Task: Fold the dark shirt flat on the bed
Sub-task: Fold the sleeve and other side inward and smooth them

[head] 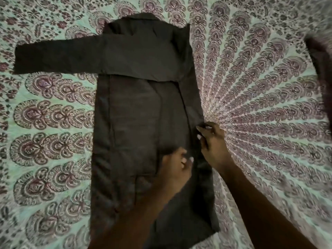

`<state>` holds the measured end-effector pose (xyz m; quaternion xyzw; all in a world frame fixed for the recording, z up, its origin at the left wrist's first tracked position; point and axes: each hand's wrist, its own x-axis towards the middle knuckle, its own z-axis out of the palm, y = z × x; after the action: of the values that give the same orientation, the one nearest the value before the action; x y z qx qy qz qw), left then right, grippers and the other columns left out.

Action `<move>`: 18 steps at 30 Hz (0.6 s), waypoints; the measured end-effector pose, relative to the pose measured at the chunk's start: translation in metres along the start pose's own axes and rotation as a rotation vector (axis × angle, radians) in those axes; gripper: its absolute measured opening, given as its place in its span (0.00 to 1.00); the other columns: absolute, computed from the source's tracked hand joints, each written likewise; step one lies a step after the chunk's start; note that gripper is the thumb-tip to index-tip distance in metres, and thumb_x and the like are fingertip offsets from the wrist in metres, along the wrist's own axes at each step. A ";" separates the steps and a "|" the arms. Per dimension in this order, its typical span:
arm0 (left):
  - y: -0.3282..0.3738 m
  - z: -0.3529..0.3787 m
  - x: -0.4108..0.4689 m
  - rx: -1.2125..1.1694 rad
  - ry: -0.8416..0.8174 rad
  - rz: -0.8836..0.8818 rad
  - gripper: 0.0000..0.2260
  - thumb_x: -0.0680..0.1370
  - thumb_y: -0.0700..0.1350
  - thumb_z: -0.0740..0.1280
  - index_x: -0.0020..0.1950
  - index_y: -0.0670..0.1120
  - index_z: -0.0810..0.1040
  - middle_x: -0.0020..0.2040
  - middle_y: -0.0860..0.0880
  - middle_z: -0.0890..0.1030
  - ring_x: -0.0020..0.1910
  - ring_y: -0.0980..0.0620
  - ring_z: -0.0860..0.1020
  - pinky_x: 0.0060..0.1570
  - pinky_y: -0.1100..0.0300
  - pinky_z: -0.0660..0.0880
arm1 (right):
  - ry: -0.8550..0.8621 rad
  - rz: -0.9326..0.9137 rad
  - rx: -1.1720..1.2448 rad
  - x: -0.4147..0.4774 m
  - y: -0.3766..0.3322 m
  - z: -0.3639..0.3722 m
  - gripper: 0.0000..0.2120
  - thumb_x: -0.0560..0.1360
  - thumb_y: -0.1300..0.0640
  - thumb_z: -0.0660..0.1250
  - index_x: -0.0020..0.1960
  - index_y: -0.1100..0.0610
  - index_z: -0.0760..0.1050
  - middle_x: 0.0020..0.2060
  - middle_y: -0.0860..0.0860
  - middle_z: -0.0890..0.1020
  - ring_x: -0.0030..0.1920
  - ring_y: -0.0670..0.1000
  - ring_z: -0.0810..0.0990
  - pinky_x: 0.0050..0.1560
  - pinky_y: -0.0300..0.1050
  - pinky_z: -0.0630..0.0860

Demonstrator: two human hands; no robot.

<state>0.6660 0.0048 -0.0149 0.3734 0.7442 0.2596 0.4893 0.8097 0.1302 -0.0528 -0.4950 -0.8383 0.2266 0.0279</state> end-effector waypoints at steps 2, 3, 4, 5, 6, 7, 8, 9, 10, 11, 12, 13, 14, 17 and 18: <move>0.003 0.040 -0.030 0.002 -0.047 -0.158 0.18 0.79 0.56 0.73 0.65 0.51 0.77 0.50 0.51 0.87 0.54 0.52 0.83 0.46 0.66 0.70 | -0.046 -0.062 0.073 -0.023 0.008 -0.007 0.22 0.79 0.64 0.64 0.72 0.56 0.77 0.66 0.61 0.72 0.62 0.59 0.76 0.68 0.48 0.73; 0.000 0.056 -0.040 0.010 -0.054 -0.204 0.20 0.77 0.57 0.74 0.65 0.52 0.75 0.51 0.51 0.87 0.55 0.51 0.83 0.44 0.66 0.67 | -0.057 -0.065 0.126 -0.031 0.013 -0.009 0.25 0.78 0.69 0.65 0.73 0.57 0.76 0.63 0.60 0.72 0.60 0.55 0.76 0.67 0.40 0.71; -0.003 0.071 -0.051 0.016 -0.046 -0.239 0.21 0.76 0.56 0.75 0.66 0.52 0.75 0.52 0.51 0.86 0.56 0.50 0.82 0.44 0.65 0.68 | -0.067 -0.045 0.168 -0.040 0.014 -0.014 0.26 0.78 0.71 0.66 0.74 0.57 0.76 0.60 0.57 0.73 0.57 0.52 0.76 0.65 0.33 0.69; -0.005 0.083 -0.061 0.024 -0.020 -0.268 0.21 0.76 0.55 0.75 0.66 0.51 0.75 0.53 0.50 0.86 0.57 0.48 0.83 0.47 0.63 0.71 | -0.090 -0.045 0.195 -0.048 0.019 -0.015 0.26 0.77 0.72 0.66 0.73 0.58 0.76 0.58 0.55 0.73 0.55 0.50 0.77 0.63 0.27 0.68; -0.009 0.093 -0.069 0.034 0.025 -0.295 0.20 0.77 0.52 0.75 0.67 0.50 0.76 0.54 0.48 0.86 0.58 0.46 0.82 0.51 0.59 0.74 | -0.126 -0.057 0.205 -0.056 0.024 -0.016 0.25 0.77 0.73 0.66 0.72 0.58 0.77 0.58 0.53 0.72 0.55 0.47 0.77 0.63 0.24 0.67; -0.014 0.101 -0.076 0.042 0.074 -0.319 0.19 0.78 0.50 0.74 0.67 0.50 0.77 0.55 0.47 0.86 0.59 0.44 0.82 0.54 0.55 0.75 | -0.178 -0.101 0.201 -0.062 0.027 -0.014 0.24 0.77 0.72 0.67 0.71 0.59 0.78 0.58 0.52 0.72 0.56 0.45 0.76 0.63 0.24 0.68; -0.019 0.107 -0.083 0.036 0.122 -0.329 0.17 0.79 0.47 0.73 0.66 0.50 0.77 0.53 0.47 0.86 0.58 0.43 0.82 0.53 0.54 0.74 | -0.239 -0.127 0.198 -0.066 0.029 -0.014 0.23 0.77 0.71 0.69 0.71 0.58 0.78 0.58 0.53 0.73 0.57 0.45 0.76 0.63 0.26 0.70; -0.022 0.111 -0.090 0.017 0.174 -0.321 0.15 0.79 0.44 0.73 0.64 0.50 0.77 0.49 0.47 0.85 0.56 0.42 0.82 0.50 0.55 0.72 | -0.268 -0.135 0.203 -0.070 0.030 -0.016 0.21 0.78 0.67 0.70 0.70 0.57 0.78 0.59 0.55 0.74 0.58 0.47 0.75 0.61 0.31 0.72; -0.026 0.114 -0.095 -0.005 0.223 -0.301 0.13 0.78 0.42 0.73 0.60 0.50 0.76 0.44 0.49 0.84 0.52 0.42 0.82 0.47 0.56 0.70 | -0.302 -0.157 0.189 -0.074 0.029 -0.021 0.18 0.79 0.63 0.71 0.68 0.56 0.79 0.59 0.56 0.74 0.58 0.50 0.74 0.58 0.36 0.74; -0.029 0.115 -0.102 -0.021 0.272 -0.290 0.13 0.77 0.39 0.74 0.55 0.50 0.74 0.40 0.51 0.81 0.47 0.43 0.82 0.44 0.57 0.67 | -0.292 -0.202 0.175 -0.078 0.033 -0.022 0.17 0.79 0.58 0.72 0.67 0.54 0.79 0.58 0.57 0.74 0.58 0.52 0.73 0.56 0.38 0.75; -0.032 0.115 -0.107 -0.033 0.324 -0.283 0.15 0.75 0.37 0.75 0.52 0.51 0.72 0.38 0.52 0.78 0.43 0.44 0.80 0.42 0.59 0.66 | -0.280 -0.268 0.129 -0.084 0.036 -0.024 0.19 0.78 0.53 0.73 0.68 0.53 0.78 0.60 0.57 0.74 0.59 0.53 0.73 0.59 0.40 0.74; -0.037 0.114 -0.110 -0.033 0.366 -0.279 0.16 0.74 0.35 0.76 0.48 0.50 0.72 0.37 0.53 0.77 0.40 0.46 0.79 0.40 0.61 0.64 | -0.299 -0.340 0.031 -0.091 0.040 -0.022 0.24 0.76 0.48 0.74 0.70 0.51 0.77 0.62 0.58 0.73 0.59 0.54 0.73 0.62 0.44 0.74; -0.042 0.114 -0.114 -0.025 0.391 -0.272 0.16 0.73 0.33 0.76 0.45 0.50 0.72 0.36 0.54 0.76 0.38 0.48 0.77 0.39 0.63 0.64 | -0.295 -0.406 -0.069 -0.098 0.043 -0.020 0.27 0.75 0.44 0.74 0.72 0.48 0.76 0.64 0.59 0.72 0.60 0.56 0.73 0.63 0.51 0.75; -0.057 0.113 -0.121 0.043 0.420 -0.218 0.15 0.73 0.32 0.76 0.40 0.49 0.76 0.34 0.57 0.78 0.36 0.48 0.80 0.37 0.62 0.64 | -0.323 -0.411 -0.207 -0.112 0.039 -0.016 0.29 0.75 0.37 0.69 0.75 0.41 0.70 0.72 0.60 0.68 0.67 0.63 0.71 0.61 0.65 0.72; -0.061 0.114 -0.123 0.058 0.427 -0.196 0.13 0.72 0.32 0.77 0.41 0.49 0.78 0.35 0.55 0.80 0.37 0.49 0.81 0.39 0.60 0.69 | -0.323 -0.400 -0.226 -0.115 0.039 -0.014 0.29 0.77 0.37 0.68 0.76 0.40 0.69 0.75 0.60 0.65 0.70 0.64 0.68 0.62 0.67 0.71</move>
<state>0.7820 -0.1280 -0.0391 0.2500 0.8705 0.2626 0.3328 0.9037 0.0538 -0.0352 -0.2770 -0.9330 0.1976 -0.1171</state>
